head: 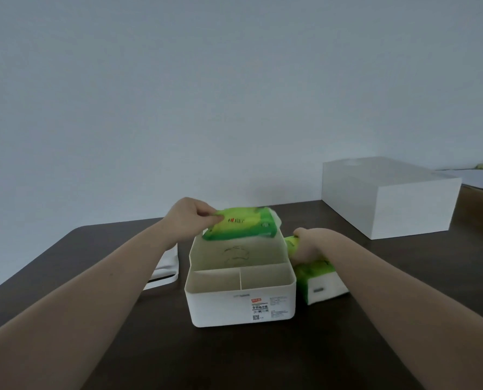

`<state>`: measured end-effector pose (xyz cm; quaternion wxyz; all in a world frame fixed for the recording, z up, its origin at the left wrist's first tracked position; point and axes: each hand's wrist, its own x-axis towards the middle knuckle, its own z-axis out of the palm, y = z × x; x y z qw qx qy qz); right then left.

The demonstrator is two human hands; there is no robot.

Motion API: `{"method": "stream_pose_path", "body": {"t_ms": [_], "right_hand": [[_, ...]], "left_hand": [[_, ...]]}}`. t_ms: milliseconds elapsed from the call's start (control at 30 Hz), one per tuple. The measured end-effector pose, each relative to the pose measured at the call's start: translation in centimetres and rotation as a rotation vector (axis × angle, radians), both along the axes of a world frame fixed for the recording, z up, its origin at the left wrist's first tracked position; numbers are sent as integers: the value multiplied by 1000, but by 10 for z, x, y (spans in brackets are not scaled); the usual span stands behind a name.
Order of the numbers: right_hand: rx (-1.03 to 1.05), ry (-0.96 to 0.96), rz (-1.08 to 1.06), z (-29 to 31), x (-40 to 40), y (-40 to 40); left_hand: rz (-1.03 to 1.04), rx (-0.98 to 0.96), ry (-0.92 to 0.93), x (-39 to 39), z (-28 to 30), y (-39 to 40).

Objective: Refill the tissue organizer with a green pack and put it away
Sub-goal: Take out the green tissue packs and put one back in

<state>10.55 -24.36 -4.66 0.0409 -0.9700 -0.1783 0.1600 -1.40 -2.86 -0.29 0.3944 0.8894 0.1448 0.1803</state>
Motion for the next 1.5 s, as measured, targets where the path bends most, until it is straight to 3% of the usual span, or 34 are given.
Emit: {"method": "stream_pose_path", "body": {"t_ms": [100,300,467,667,867,1100,1233,1500], "right_hand": [[43,-48,-33,-10,4,0],[181,4,-104,-6,15,-4],[436,-144,-160,16,27,-13],[665,-262,61,66,24,11],[573,-259,418,81,-3,46],[270,-196,738,74,-28,68],[74,-125,805,61,-30,74],[9,-53,771,45,-29,78]], "left_hand": [[23,-59,-89,4,5,7],[221,140,-151,23,2,22],[265,255,-62,44,-6,40],[268,268,81,61,-23,55],[195,155,126,65,-47,58],[141,107,133,59,-52,69],[125,130,129,52,-57,75],[181,109,126,24,-51,87]]}}
